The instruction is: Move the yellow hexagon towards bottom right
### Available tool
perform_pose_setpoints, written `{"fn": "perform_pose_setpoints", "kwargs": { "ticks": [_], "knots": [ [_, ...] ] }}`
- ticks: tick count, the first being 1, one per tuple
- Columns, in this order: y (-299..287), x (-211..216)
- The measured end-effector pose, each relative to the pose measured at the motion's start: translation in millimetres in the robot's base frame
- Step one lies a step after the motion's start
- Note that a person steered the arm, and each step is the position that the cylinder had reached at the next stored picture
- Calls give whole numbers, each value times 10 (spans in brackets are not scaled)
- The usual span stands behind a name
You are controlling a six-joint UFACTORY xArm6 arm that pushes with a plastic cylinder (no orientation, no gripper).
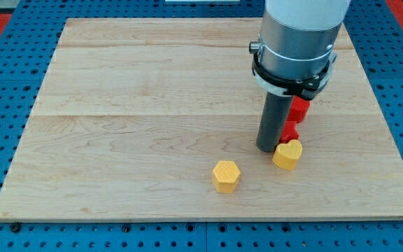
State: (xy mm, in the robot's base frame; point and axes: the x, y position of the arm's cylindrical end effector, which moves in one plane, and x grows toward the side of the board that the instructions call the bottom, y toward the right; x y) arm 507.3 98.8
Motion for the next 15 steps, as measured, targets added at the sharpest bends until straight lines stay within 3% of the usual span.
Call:
{"fn": "perform_pose_setpoints", "kwargs": {
  "ticks": [3,6,7,12,15],
  "knots": [
    [201,-55],
    [-1128,37],
    [-1244,338],
    [-868,584],
    [-235,584]
  ]
}}
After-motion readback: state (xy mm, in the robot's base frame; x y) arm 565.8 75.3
